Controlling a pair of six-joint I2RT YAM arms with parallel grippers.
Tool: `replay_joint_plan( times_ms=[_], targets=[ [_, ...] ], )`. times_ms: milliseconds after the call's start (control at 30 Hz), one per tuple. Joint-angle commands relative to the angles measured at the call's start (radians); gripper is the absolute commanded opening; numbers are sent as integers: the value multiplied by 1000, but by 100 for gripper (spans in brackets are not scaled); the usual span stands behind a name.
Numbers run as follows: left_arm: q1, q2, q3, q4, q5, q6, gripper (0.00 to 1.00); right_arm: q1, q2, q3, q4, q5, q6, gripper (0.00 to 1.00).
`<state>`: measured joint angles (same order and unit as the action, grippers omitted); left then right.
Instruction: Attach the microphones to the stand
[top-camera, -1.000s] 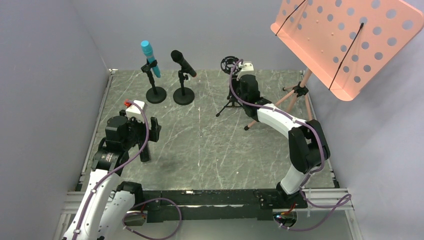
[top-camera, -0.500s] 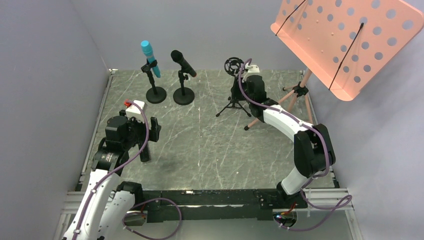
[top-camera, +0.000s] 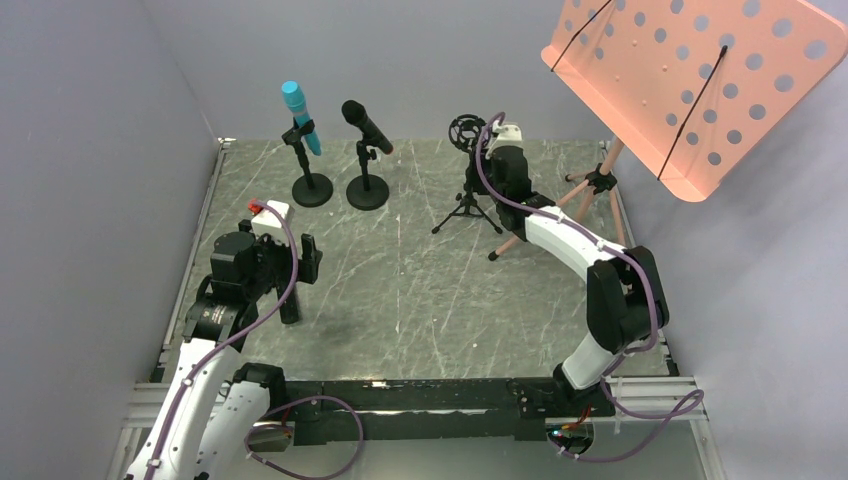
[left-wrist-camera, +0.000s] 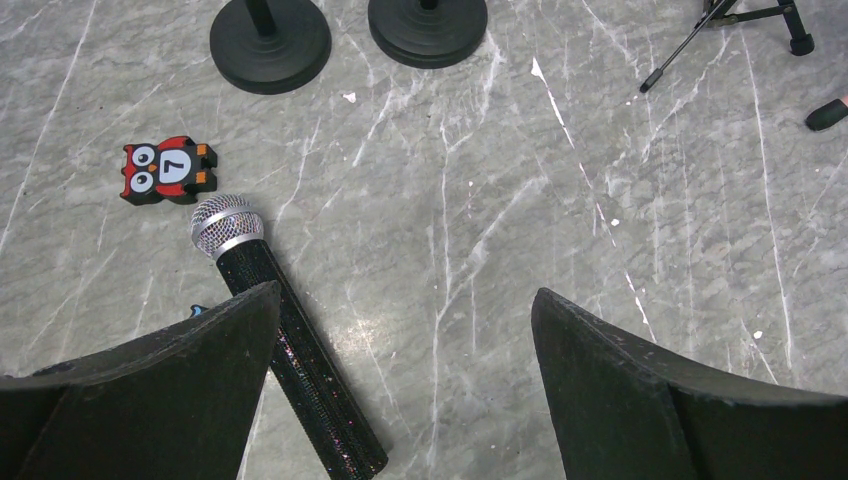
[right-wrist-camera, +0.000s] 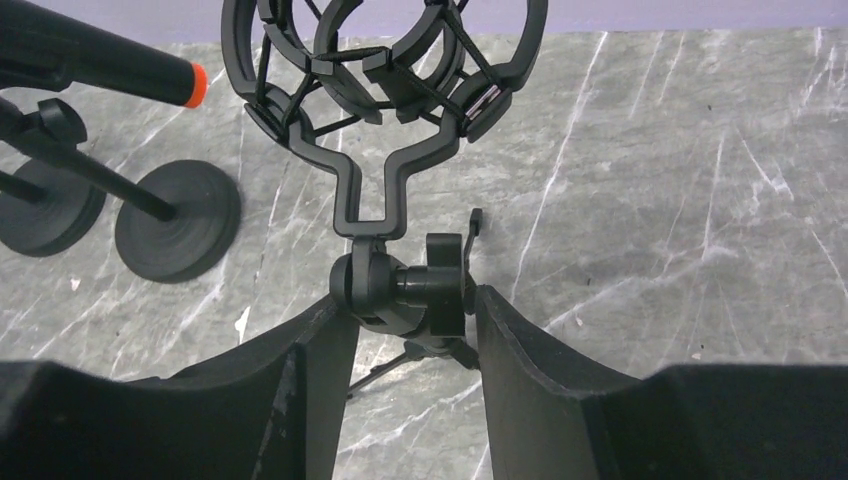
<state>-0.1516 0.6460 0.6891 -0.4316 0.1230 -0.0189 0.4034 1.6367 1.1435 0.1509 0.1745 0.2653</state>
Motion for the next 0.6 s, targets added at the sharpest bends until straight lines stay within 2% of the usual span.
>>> replay_joint_plan(
  times_ms=[0,67,233,333,433,567],
  targets=[
    [4,0,-1,17,-8,2,99,29,31,51,20,84,-1,49],
    [5,-2,-2,19,-9,2,99,50,43,58,18,123,-9,47],
    [4,0,-1,17,-10,4,99,113,49,47,32,256,-42,33],
    [4,2,-2,17,-8,4,99,132,63,52,32,331,-52,29],
    [5,4,-2,20,-6,4,99,135,100,87,9,393,-55,30],
    [4,5,0,16,-8,4,99,137,130,115,-18,412,-56,36]
  ],
)
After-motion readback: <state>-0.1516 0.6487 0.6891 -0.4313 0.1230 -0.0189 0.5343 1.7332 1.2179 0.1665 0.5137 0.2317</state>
